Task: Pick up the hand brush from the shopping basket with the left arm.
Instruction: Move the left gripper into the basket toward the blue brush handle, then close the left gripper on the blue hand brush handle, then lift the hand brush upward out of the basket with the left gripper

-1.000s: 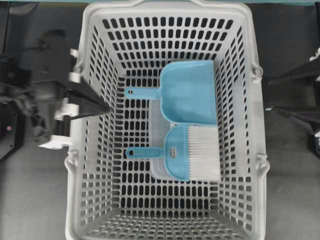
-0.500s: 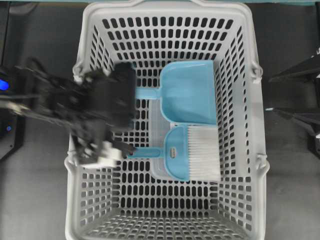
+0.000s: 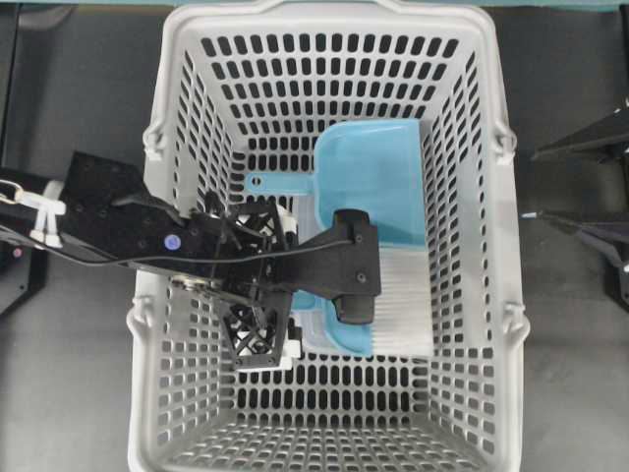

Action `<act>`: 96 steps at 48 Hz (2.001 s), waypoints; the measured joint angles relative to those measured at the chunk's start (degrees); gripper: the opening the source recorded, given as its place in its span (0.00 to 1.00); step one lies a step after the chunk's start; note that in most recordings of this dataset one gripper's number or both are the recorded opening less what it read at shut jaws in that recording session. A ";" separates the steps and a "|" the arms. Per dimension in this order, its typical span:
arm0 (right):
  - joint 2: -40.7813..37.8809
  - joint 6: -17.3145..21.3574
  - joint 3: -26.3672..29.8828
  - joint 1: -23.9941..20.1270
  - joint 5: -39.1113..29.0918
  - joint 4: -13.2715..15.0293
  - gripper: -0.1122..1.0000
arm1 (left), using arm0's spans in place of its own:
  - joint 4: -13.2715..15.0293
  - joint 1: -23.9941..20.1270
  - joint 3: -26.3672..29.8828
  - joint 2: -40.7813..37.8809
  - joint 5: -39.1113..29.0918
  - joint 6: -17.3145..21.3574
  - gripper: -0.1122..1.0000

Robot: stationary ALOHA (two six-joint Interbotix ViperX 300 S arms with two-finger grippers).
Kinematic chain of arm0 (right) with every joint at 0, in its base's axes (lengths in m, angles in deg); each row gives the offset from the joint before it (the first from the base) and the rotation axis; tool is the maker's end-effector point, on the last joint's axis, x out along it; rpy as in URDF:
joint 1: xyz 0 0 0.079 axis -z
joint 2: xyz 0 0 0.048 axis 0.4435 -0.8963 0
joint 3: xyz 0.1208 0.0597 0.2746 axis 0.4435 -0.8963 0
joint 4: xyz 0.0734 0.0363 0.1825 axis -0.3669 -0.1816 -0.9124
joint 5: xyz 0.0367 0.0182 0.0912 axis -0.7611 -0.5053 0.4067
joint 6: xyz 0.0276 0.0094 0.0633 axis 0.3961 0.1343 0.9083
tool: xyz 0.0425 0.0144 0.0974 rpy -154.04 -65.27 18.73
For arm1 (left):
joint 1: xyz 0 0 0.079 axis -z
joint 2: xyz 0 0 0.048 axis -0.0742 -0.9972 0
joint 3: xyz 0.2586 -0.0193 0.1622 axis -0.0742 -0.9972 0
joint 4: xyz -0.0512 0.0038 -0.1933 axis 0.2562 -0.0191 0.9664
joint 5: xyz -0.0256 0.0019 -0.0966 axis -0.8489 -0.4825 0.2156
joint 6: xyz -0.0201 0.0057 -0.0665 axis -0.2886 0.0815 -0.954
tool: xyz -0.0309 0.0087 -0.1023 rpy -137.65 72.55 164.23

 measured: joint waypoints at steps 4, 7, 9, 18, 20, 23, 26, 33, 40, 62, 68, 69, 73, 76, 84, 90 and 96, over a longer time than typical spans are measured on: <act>0.00 0.00 0.00 -0.09 0.00 0.00 0.73 | 0.00 0.35 -0.26 -0.53 0.00 -0.09 0.91; 0.00 0.00 0.00 0.00 0.00 0.00 0.73 | -0.09 0.44 -0.97 -1.23 0.00 -0.09 0.91; 0.00 0.09 0.00 0.00 0.00 0.00 0.73 | 0.00 0.44 -1.49 -1.93 0.18 0.00 0.91; 0.00 0.00 0.00 0.00 0.00 0.09 0.73 | -0.09 0.44 -2.81 -3.60 1.32 0.53 0.90; 0.00 0.00 0.00 0.00 0.09 0.00 0.73 | 0.00 0.44 -3.16 -3.96 1.76 0.44 0.90; 0.00 0.00 0.00 0.00 0.00 0.00 0.73 | 0.00 0.44 -3.52 -4.31 2.20 0.53 0.90; 0.00 -0.09 0.00 0.00 0.00 0.00 0.73 | 0.00 0.26 -3.78 -4.57 2.64 0.53 0.90; 0.00 -0.09 0.00 0.00 0.00 0.09 0.73 | -0.09 -0.35 -4.83 -4.83 3.87 0.62 0.90; 0.00 -0.09 0.00 0.00 0.00 0.09 0.73 | 0.00 -0.88 -5.80 -5.27 6.33 0.62 0.89; 0.00 0.00 0.00 -0.09 0.00 0.00 0.73 | -0.09 -0.70 -6.06 -4.39 6.94 0.62 0.34; 0.00 0.00 0.00 -0.26 0.00 0.00 0.73 | 0.00 -0.88 -5.98 -2.46 6.86 0.70 0.34; 0.00 0.00 0.00 -0.26 0.00 0.00 0.73 | -0.09 -0.97 -5.98 -2.02 6.86 0.70 0.34; 0.00 0.00 0.00 -0.26 0.00 0.00 0.73 | 0.00 -1.23 -5.98 -0.53 6.86 0.79 0.34; 0.00 0.00 0.00 -0.35 0.00 0.00 0.73 | 0.00 -1.32 -5.98 0.97 6.94 1.32 0.34; 0.00 0.09 -0.09 -0.35 0.09 0.09 0.73 | -0.09 -1.32 -5.71 4.31 6.94 3.25 0.34; 0.00 0.09 -0.09 -0.35 0.00 0.00 0.73 | 0.00 -1.32 -3.96 6.50 6.77 4.66 0.34; 0.00 0.09 -0.09 -0.26 0.00 0.09 0.73 | 0.00 -1.49 -1.67 8.61 6.77 6.42 0.34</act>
